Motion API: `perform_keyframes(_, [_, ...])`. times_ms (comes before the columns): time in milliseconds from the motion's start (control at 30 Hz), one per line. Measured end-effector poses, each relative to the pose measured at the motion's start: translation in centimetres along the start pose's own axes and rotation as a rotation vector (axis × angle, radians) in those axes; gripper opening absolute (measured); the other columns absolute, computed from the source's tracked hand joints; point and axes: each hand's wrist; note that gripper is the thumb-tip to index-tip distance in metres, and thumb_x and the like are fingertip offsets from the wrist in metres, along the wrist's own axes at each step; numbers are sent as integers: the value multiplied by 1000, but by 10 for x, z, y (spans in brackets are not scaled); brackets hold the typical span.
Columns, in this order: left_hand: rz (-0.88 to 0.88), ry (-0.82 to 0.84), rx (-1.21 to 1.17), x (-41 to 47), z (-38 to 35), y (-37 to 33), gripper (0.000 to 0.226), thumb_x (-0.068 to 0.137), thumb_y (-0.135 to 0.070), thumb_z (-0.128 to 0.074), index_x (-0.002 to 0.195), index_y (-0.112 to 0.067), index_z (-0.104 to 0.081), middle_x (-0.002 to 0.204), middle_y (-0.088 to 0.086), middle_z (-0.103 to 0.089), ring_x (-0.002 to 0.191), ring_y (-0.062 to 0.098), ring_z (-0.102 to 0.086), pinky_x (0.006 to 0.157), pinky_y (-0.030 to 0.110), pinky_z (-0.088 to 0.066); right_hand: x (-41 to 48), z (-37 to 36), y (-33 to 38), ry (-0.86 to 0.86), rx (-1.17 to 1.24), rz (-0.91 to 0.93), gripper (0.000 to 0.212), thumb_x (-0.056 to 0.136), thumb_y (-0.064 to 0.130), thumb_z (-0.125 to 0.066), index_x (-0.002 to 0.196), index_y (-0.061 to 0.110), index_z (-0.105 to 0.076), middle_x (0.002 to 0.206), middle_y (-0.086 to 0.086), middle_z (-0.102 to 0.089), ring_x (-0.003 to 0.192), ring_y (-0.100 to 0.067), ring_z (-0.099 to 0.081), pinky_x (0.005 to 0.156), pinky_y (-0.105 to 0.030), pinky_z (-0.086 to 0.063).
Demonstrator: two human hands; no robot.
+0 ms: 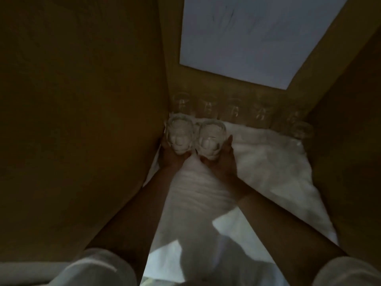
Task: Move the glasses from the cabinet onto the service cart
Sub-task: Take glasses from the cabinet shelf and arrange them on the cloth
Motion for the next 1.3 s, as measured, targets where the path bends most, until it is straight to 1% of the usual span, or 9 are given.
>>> perform_keyframes(133, [-64, 64, -63, -12, 10, 6, 110, 72, -12, -82, 150, -3, -6, 154, 12, -21, 142, 24, -25, 106, 15, -21, -20, 6, -19, 129, -209, 24, 118, 78, 52, -69, 148, -1, 10, 158, -18, -6, 146, -28, -12, 119, -33, -10])
perform_keyframes(267, [-64, -18, 15, -34, 13, 24, 98, 77, -24, -78, 149, -2, -16, 153, 14, -26, 141, 27, -28, 115, 35, -25, -48, 7, -24, 157, -349, 104, 85, 95, 49, -43, 151, 3, 2, 160, -11, -3, 147, -21, -6, 119, -33, -1])
perform_keyframes(367, [-84, -21, 196, -64, 17, 26, 81, 91, -35, -60, 151, -5, -15, 156, 14, -22, 144, 25, -22, 116, 31, -19, -63, 8, -26, 215, -511, 138, 70, 99, 45, -31, 152, 9, -4, 160, -6, -4, 148, -21, -3, 119, -38, 0])
perform_keyframes(500, [-210, 61, 712, -115, 18, 49, 61, 101, -41, -31, 153, -19, -9, 161, 4, -2, 148, 22, -2, 119, 34, -3, -90, 8, -26, 277, -636, 187, 61, 100, 42, -26, 153, 16, -10, 161, -2, -4, 148, -22, -3, 118, -43, -4])
perform_keyframes(667, [-252, 158, 794, -169, 33, 73, 57, 102, -39, -28, 153, -22, -7, 160, 3, 9, 147, 20, 7, 118, 30, 4, -122, 7, -25, 253, -627, 285, 57, 97, 43, -27, 149, 20, -27, 158, -5, -18, 146, -23, -14, 115, -45, -8])
perform_keyframes(767, [-295, 202, 753, -190, 49, 89, 56, 101, -40, -31, 152, -24, -14, 160, -1, 2, 148, 17, 3, 119, 29, 0, -146, 3, -17, 262, -522, 304, 70, 87, 51, -16, 144, 17, -39, 155, -9, -28, 143, -26, -21, 114, -47, -10])
perform_keyframes(967, [-417, 229, 615, -212, 74, 112, 47, 97, -32, -44, 143, -28, -41, 154, -7, -30, 146, 13, -14, 118, 31, -16, -194, -16, -8, 251, -580, 417, 49, 97, 35, -41, 143, 20, -40, 153, -6, -32, 143, -24, -23, 114, -40, -17])
perform_keyframes(1133, [-515, 262, 546, -251, 102, 128, 49, 96, -16, -44, 144, -24, -39, 155, -3, -28, 145, 13, -19, 116, 22, -12, -232, -36, 4, 202, -638, 350, 50, 99, 34, -34, 148, 22, -31, 156, -3, -24, 145, -20, -17, 115, -39, -15])
perform_keyframes(1300, [-232, 333, 356, -294, 171, 190, 44, 97, -14, -38, 136, -33, -48, 145, -9, -44, 119, 18, -55, 98, 32, -45, -305, -77, 30, 50, -439, 201, 52, 96, 24, -41, 146, 14, -32, 157, -9, -21, 146, -25, -15, 117, -41, -7])
Point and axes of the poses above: each hand's wrist, its own x-axis towards the middle knuckle, its own z-axis out of the back of the hand, y = z × x
